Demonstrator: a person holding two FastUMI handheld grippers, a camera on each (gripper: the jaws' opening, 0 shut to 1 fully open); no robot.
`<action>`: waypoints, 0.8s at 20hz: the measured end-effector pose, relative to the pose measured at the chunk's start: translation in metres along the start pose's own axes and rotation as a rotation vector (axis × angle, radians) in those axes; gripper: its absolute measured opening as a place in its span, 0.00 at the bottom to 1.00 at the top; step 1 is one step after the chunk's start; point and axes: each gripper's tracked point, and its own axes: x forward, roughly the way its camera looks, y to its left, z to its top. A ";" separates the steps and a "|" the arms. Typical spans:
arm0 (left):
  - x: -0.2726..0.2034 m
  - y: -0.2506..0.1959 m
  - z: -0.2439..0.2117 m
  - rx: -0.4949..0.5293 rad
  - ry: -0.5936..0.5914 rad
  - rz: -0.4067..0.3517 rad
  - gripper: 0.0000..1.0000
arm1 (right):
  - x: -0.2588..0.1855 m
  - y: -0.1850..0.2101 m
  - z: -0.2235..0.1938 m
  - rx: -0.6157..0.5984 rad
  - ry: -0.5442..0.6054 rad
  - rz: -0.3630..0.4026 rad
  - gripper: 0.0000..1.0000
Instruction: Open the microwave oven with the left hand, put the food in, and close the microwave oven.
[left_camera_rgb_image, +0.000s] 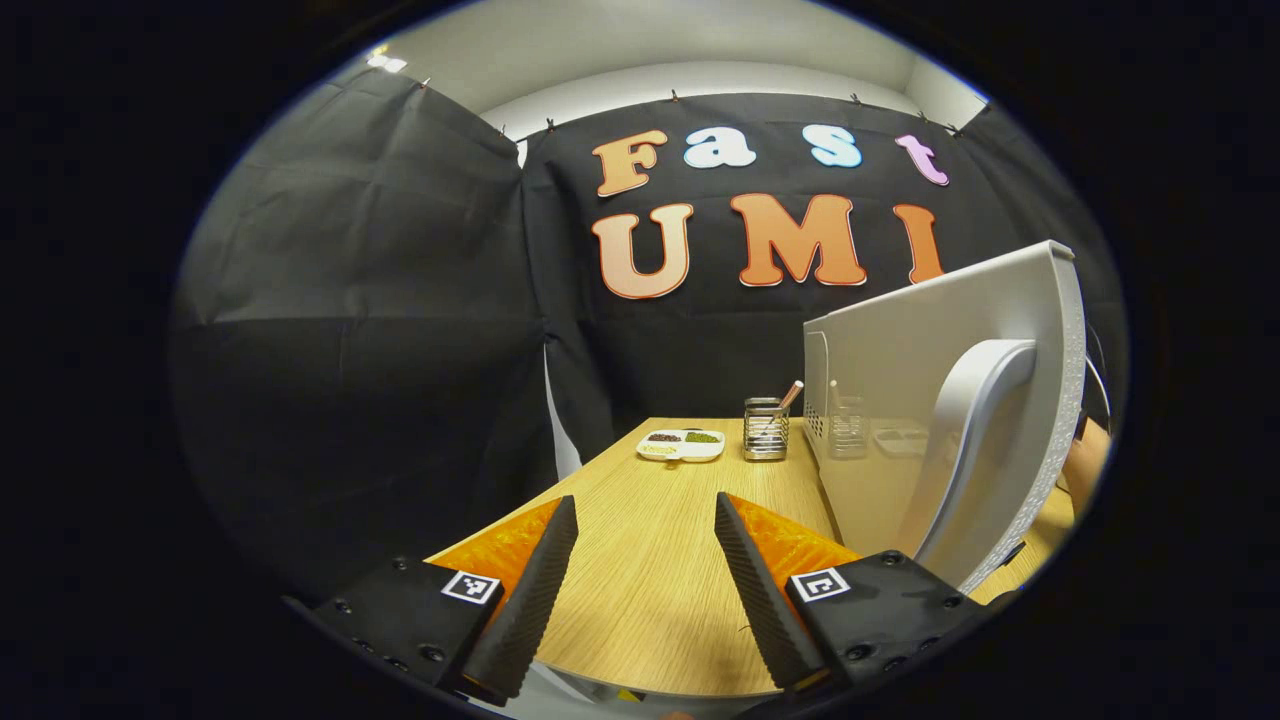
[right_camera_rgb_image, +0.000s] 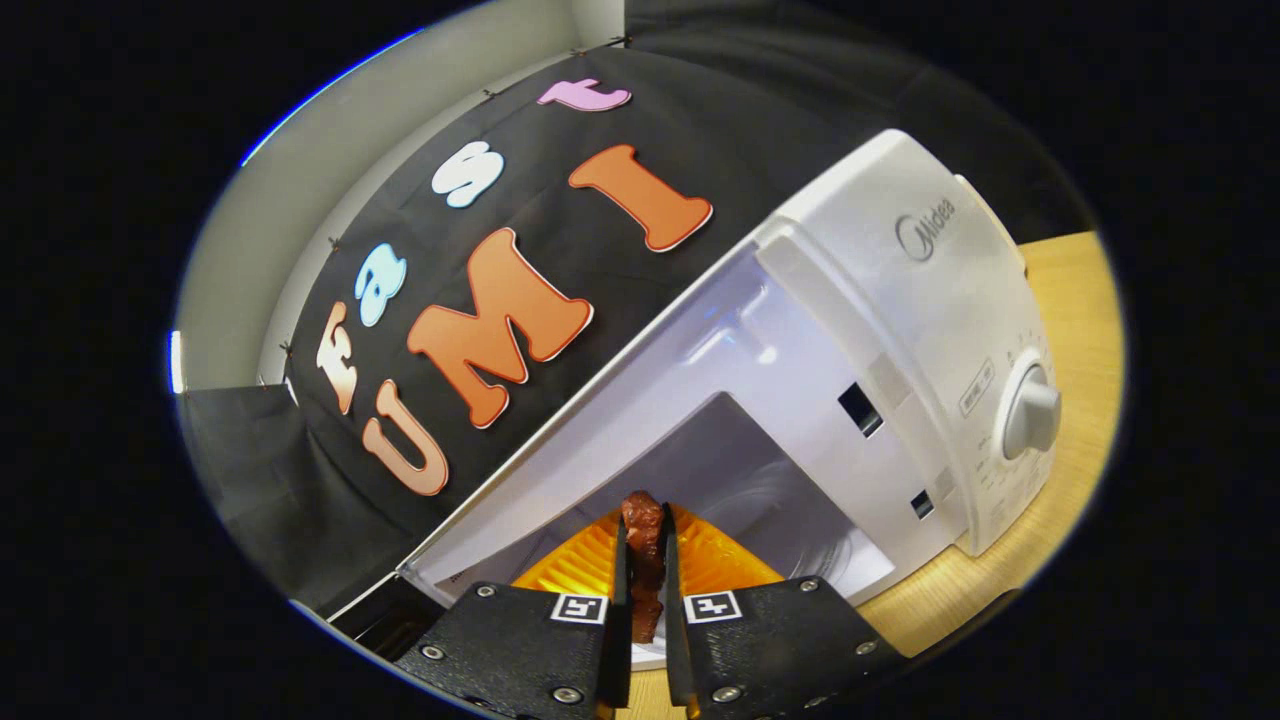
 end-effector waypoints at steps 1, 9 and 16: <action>0.000 0.000 0.000 0.006 -0.001 0.001 0.90 | 0.008 -0.001 -0.005 0.025 0.002 -0.003 0.14; 0.011 -0.013 0.000 0.009 0.021 -0.024 0.90 | 0.037 -0.017 -0.036 -0.038 0.011 -0.071 0.14; 0.006 -0.009 0.007 0.027 0.024 -0.002 0.93 | 0.054 -0.042 -0.040 -0.250 0.035 -0.167 0.24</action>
